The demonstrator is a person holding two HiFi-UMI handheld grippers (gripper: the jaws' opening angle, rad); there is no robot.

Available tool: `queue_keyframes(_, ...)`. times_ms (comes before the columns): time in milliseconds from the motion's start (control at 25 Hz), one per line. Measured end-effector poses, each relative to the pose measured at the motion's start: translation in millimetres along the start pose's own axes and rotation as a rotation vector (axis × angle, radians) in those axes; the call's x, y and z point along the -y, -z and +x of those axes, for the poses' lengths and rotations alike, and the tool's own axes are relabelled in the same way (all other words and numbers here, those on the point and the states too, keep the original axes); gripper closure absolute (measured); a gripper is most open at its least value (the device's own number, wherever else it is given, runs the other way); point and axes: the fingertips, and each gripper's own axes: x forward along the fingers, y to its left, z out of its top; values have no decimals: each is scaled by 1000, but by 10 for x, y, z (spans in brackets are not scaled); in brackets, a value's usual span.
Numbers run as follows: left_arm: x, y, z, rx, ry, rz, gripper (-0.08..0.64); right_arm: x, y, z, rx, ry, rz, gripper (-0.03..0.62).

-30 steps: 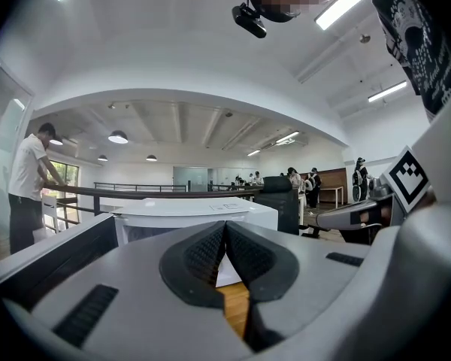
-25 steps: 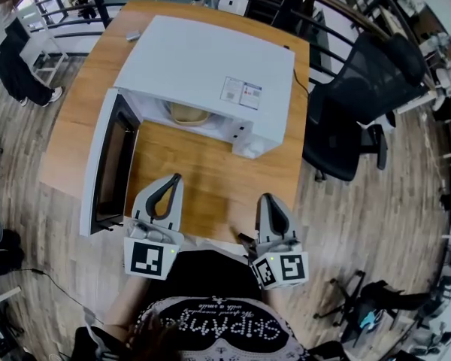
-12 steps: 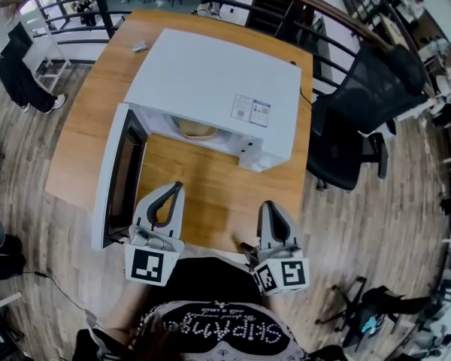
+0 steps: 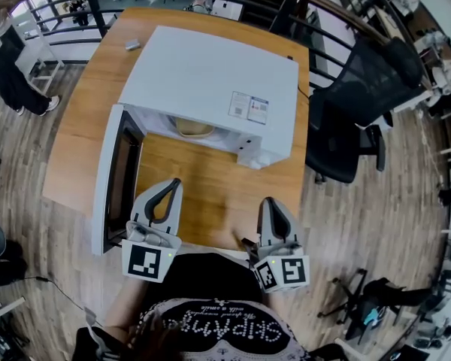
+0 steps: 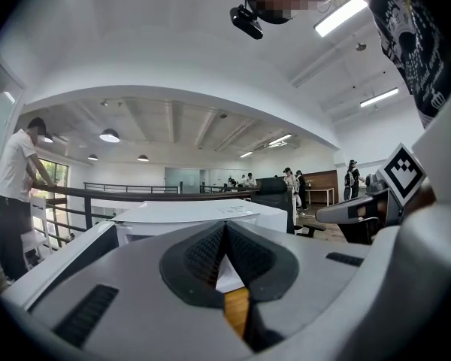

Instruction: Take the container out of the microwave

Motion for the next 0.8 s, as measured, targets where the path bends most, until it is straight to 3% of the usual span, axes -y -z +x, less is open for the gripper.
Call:
queue_keyframes(320,-5,76,195,-46,65,149,525,27,10,21,-3,28,5,555)
queue_keyframes(440,18,153,322,-79,103,197,462,30,7,34,0,32,6,555)
queue_keyframes(800,-38,419,835,-164,180,326,417,71,-32,88,15,43,7,555)
